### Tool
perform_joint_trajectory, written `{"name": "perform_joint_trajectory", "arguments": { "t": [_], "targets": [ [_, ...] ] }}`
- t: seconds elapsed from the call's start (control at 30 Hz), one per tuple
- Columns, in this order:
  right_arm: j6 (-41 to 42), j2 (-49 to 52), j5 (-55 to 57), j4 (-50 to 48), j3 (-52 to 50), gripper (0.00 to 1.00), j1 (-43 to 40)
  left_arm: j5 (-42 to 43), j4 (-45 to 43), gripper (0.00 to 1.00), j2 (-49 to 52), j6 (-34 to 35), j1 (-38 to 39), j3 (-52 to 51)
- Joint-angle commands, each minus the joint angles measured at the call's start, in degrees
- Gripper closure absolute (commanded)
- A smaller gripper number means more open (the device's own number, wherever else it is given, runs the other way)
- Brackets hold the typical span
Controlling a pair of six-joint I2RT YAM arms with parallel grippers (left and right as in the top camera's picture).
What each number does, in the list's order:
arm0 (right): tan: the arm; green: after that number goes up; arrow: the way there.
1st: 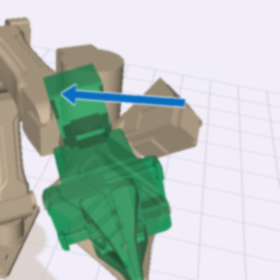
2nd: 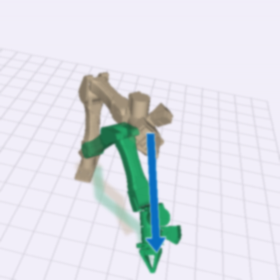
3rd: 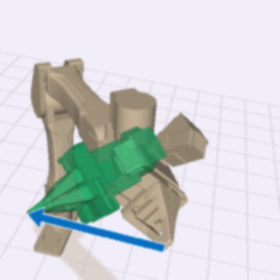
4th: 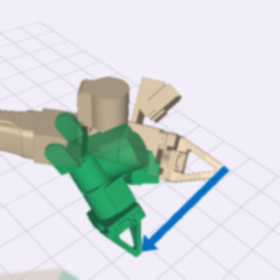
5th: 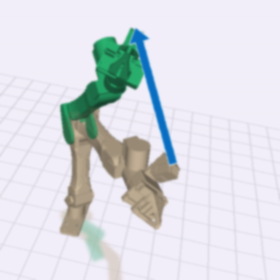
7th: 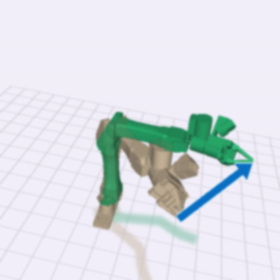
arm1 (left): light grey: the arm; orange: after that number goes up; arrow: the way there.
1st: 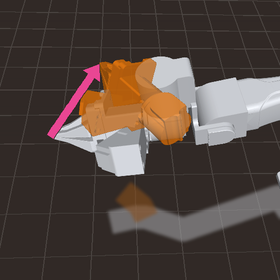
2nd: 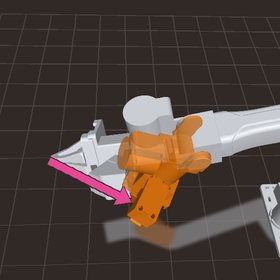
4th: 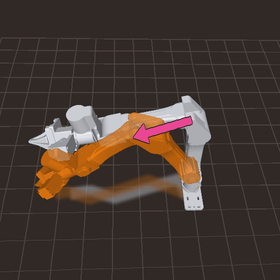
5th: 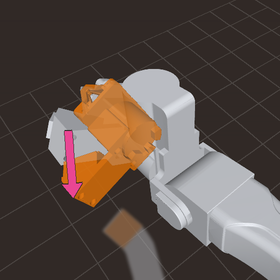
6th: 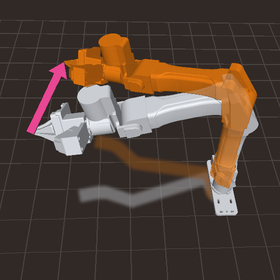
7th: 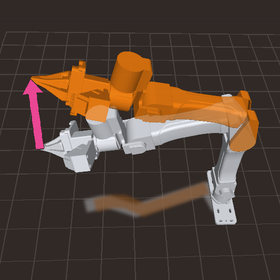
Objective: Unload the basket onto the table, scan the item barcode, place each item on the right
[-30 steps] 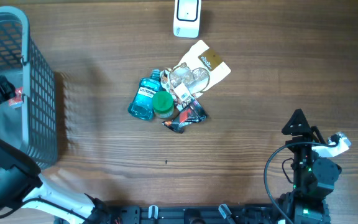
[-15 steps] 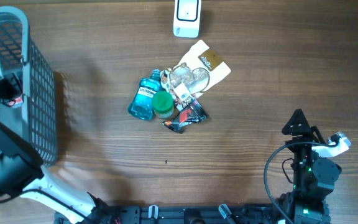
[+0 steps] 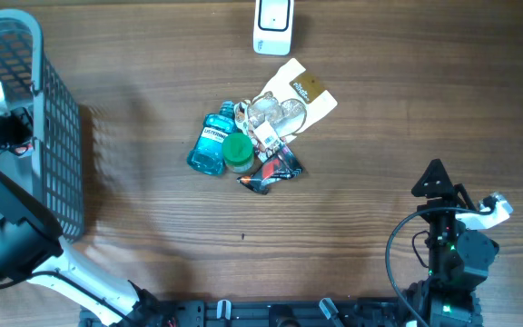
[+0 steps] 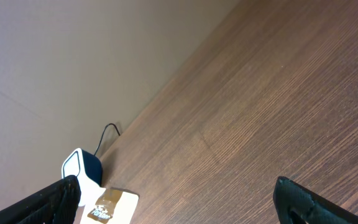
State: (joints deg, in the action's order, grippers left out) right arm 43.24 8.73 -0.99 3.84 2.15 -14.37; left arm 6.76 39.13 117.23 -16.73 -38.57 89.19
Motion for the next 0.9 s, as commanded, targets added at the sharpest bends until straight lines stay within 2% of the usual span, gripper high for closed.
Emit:
{"name": "perform_joint_trajectory", "arguments": {
  "t": [0.0, 0.17, 0.23, 0.33, 0.63, 0.87],
  "targets": [
    [-1.0, 0.0, 1.0, -0.2, 0.0, 0.0, -0.2, 0.9, -0.6, 0.0, 2.4, 0.9, -0.2, -2.0],
    [-1.0, 0.0, 1.0, -0.2, 0.0, 0.0, -0.2, 0.2, -1.2, 0.0, 4.5, 1.0, -0.7, -3.1],
    [-1.0, 0.0, 1.0, -0.2, 0.0, 0.0, -0.2, 0.0, -1.4, 0.07, 4.7, 1.1, -0.9, -3.1],
    [-1.0, 0.0, 1.0, -0.2, 0.0, 0.0, -0.2, -0.2, -2.1, 0.24, 4.7, 1.2, -1.2, -3.1],
    [-1.0, 0.0, 1.0, -0.2, 0.0, 0.0, -0.2, -0.8, -1.2, 0.29, 3.1, 5.6, -1.2, -3.0],
    [-1.0, 0.0, 1.0, -0.2, 0.0, 0.0, -0.2, -0.8, 2.2, 0.3, -9.0, 7.0, -1.2, -3.0]
  ]
}}
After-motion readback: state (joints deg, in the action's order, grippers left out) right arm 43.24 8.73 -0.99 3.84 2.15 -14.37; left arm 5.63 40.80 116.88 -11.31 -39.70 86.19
